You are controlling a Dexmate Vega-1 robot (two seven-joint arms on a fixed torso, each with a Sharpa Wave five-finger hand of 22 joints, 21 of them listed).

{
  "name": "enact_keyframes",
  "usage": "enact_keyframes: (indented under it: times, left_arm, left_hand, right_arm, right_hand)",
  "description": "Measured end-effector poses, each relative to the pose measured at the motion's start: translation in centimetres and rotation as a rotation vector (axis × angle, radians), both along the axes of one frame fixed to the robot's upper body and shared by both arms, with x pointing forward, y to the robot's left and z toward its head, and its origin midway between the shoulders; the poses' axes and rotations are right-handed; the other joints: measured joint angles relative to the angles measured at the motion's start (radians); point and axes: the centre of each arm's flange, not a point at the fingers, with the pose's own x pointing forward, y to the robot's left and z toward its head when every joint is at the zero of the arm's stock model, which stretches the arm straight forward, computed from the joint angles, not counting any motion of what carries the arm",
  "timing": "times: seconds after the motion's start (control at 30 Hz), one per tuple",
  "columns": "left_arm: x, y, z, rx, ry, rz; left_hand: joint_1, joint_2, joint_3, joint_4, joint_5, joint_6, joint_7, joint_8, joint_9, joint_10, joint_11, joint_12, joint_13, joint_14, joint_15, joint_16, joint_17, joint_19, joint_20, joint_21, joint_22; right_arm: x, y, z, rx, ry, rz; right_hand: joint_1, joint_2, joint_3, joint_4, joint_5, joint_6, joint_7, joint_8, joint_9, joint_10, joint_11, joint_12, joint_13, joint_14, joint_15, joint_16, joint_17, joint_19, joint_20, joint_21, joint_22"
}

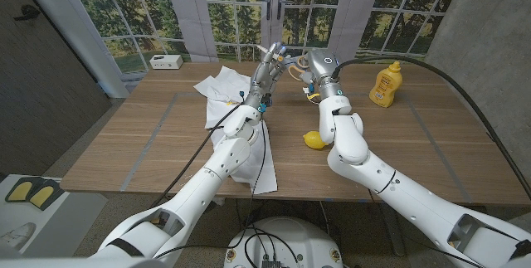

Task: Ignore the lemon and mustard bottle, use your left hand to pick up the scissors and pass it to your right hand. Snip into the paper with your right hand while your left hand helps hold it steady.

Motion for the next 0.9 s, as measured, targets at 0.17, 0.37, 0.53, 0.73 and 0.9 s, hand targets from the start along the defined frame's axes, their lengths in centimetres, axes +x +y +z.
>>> enact_keyframes:
  times: [0.17,0.37,0.53,0.73,0.9]
  left_arm:
    - [-0.1,0.0,0.0,0.011,-0.007,-0.001]
    - [-0.2,0.0,0.1,0.032,-0.020,-0.009]
    - [-0.2,-0.1,0.2,0.049,-0.032,-0.017]
    - [-0.1,-0.1,0.2,0.070,-0.043,-0.025]
    - [0.0,-0.1,0.2,0.084,-0.052,-0.032]
  left_hand:
    - [0.004,0.004,-0.036,0.003,0.007,-0.055,0.000,-0.004,0.002,-0.058,-0.001,-0.006,0.000,-0.089,0.021,-0.001,0.000,-0.024,0.002,0.000,0.000]
    - [0.005,0.005,-0.092,0.017,0.027,-0.204,-0.001,-0.008,0.002,-0.213,-0.004,-0.014,0.000,-0.291,0.048,-0.004,0.002,-0.095,0.005,-0.004,0.000]
    - [0.001,0.006,-0.121,0.031,0.041,-0.274,-0.001,-0.008,0.002,-0.301,-0.005,-0.014,0.000,-0.366,0.052,-0.004,0.003,-0.136,0.007,-0.004,0.000]
    - [-0.008,0.005,-0.131,0.032,0.041,-0.283,-0.002,-0.008,0.002,-0.306,-0.007,-0.014,0.000,-0.376,0.051,-0.004,0.003,-0.140,0.007,-0.004,0.000]
    - [-0.008,0.005,-0.134,0.035,0.041,-0.301,0.000,-0.016,0.002,-0.309,-0.010,-0.014,0.000,-0.381,0.057,-0.004,0.003,-0.143,0.004,-0.004,0.000]
  right_arm:
    - [-0.2,-0.2,0.0,0.010,-0.004,0.023]
    - [-0.3,-0.7,0.2,0.042,0.004,0.064]
    - [-0.3,-1.3,0.4,0.079,0.013,0.101]
    - [-0.3,-2.3,0.5,0.138,0.030,0.159]
    - [-0.2,-3.3,0.6,0.197,0.050,0.231]
  right_hand:
    - [0.000,0.000,-0.001,-0.001,0.000,0.000,0.000,-0.002,0.000,0.000,0.000,0.001,0.000,0.000,0.000,0.000,-0.001,-0.005,-0.006,0.002,0.000]
    - [0.000,0.000,-0.001,-0.001,0.007,0.000,0.000,-0.003,0.003,0.000,0.000,0.002,0.000,0.000,0.000,0.007,-0.005,-0.011,0.000,0.008,-0.005]
    - [0.000,0.000,-0.005,0.001,0.007,0.000,0.000,-0.003,0.009,0.000,0.000,0.002,0.001,0.000,0.000,0.011,-0.008,-0.011,0.000,0.013,-0.005]
    - [0.000,0.000,-0.007,0.001,0.010,-0.010,-0.002,-0.006,0.014,0.000,0.000,0.006,0.006,0.000,0.000,0.015,-0.009,-0.018,0.000,0.021,-0.009]
    - [0.000,0.000,-0.007,0.001,0.010,-0.011,0.000,-0.007,0.008,0.004,0.004,0.006,0.010,0.001,0.000,0.029,-0.014,-0.020,0.002,0.032,-0.014]
